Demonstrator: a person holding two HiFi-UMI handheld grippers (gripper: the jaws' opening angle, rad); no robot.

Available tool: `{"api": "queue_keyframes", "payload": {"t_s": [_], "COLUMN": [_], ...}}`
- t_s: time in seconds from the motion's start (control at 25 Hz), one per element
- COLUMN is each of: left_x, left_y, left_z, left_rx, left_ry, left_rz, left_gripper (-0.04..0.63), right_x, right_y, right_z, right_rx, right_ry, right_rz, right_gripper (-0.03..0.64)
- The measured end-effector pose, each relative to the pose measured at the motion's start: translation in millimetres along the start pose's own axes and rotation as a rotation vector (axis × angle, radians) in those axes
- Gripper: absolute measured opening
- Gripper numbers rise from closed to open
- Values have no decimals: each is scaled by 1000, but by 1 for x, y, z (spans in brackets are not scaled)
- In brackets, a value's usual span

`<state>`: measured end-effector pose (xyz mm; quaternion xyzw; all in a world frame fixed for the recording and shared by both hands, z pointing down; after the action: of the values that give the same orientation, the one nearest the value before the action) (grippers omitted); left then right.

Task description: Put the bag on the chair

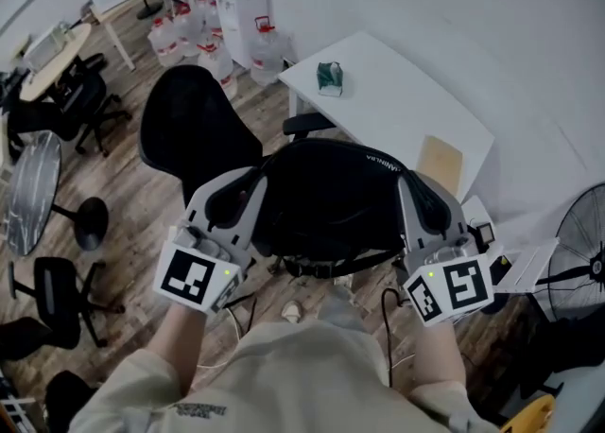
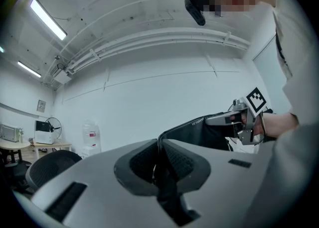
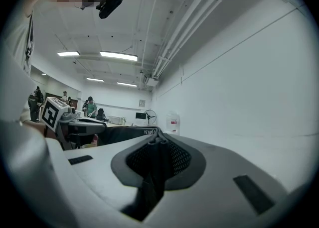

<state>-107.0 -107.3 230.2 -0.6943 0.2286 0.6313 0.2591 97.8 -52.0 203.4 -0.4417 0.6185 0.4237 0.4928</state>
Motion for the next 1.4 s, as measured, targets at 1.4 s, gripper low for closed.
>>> {"api": "queue_keyframes", "payload": {"t_s": [1.4], "left_x": [-86], "left_y": [98], "left_z": [-205], "left_rx": [399], "left_ry": [160], "left_rz": [109], "left_gripper": [48], "right_x": [-89], "right_y": [-150], "right_z": [-263], "right_rx": [347], "right_ry": [-38], "right_rz": [-57], "right_gripper": [46]}}
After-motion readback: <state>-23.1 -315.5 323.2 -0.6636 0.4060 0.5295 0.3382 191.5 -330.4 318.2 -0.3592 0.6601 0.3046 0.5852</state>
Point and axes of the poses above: the fingertips, and each gripper's own axes: z backward along the fingers, y to its left, x out of its top, the point moved 2 cm from there along z, backward along the fingers, and after that the axes turned 6 degrees about y, right-handed, at the moved point
